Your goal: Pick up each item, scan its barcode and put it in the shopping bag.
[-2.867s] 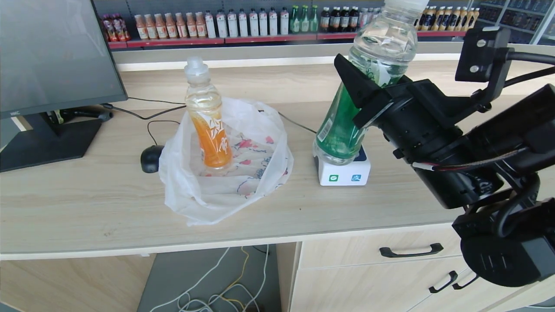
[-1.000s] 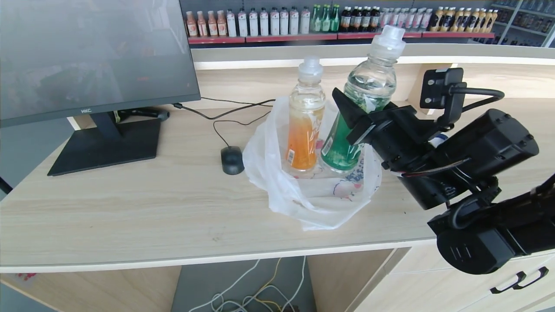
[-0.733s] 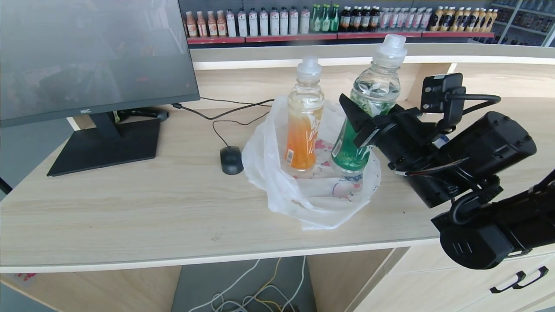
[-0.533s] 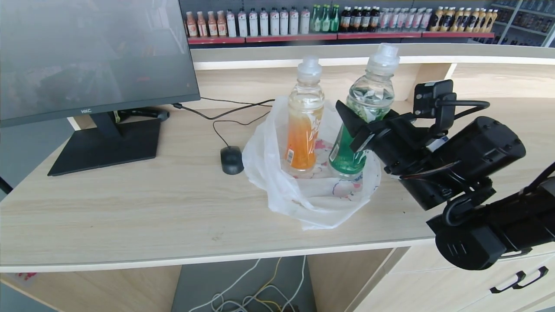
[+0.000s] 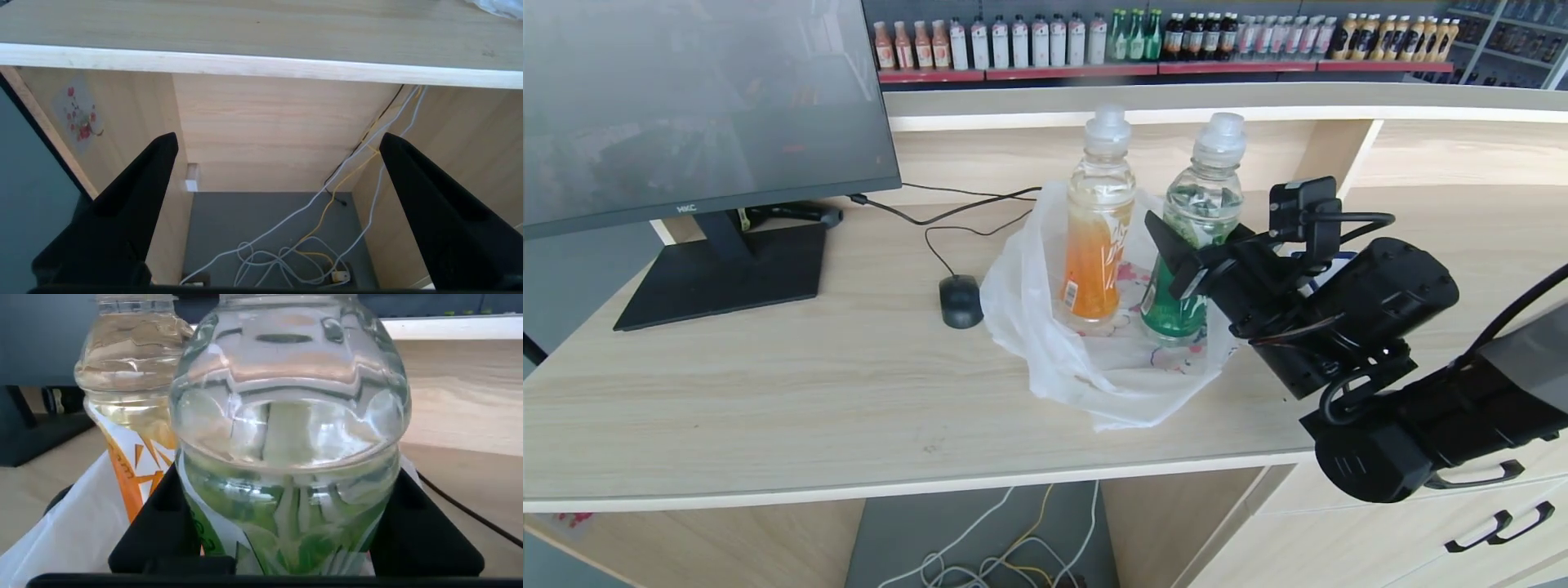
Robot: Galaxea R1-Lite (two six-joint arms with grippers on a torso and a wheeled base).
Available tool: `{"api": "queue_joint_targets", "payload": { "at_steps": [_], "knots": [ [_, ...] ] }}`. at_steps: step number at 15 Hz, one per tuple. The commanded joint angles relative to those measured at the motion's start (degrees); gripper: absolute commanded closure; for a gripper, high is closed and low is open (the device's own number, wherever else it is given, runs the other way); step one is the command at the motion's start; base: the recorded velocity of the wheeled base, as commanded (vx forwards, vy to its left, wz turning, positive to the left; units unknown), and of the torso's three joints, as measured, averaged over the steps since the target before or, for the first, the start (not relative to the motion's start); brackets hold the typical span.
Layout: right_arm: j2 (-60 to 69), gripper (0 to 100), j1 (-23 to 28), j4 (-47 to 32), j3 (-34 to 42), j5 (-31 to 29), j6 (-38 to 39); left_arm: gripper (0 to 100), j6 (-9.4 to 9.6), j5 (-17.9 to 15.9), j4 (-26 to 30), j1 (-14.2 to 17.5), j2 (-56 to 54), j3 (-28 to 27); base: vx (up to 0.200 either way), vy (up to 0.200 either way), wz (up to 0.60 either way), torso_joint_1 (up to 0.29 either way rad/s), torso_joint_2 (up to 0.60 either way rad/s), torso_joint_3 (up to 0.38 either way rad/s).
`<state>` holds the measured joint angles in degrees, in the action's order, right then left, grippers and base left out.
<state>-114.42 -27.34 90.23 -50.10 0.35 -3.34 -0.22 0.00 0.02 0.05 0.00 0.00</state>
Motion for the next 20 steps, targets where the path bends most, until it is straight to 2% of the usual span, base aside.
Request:
{"api": "queue_joint_targets", "payload": {
  "at_steps": [1, 18, 19, 20],
  "knots": [
    [-1.1, 100, 0.0, -0.2, -0.1, 0.0, 0.0, 0, -0.04, 0.0, 0.0, 0.0, 0.0, 0.0, 0.000, 0.000, 0.00, 0.000, 0.00, 0.000],
    [-2.1, 100, -0.1, -0.2, 1.6, 0.1, 0.1, 0, -0.04, 0.0, 0.1, 0.0, 0.0, 0.0, 0.000, 0.000, 0.00, 0.000, 0.00, 0.000],
    [-2.0, 0, -0.1, -0.2, 1.7, 0.0, 0.3, 0, -0.04, 0.0, 0.0, 0.0, 0.0, 0.0, 0.000, 0.000, 0.00, 0.000, 0.00, 0.000],
    [-1.9, 0, -0.1, -0.2, 1.7, 0.0, 0.4, 0, -0.04, 0.0, 0.0, 0.0, 0.0, 0.0, 0.000, 0.000, 0.00, 0.000, 0.00, 0.000]
  ]
}}
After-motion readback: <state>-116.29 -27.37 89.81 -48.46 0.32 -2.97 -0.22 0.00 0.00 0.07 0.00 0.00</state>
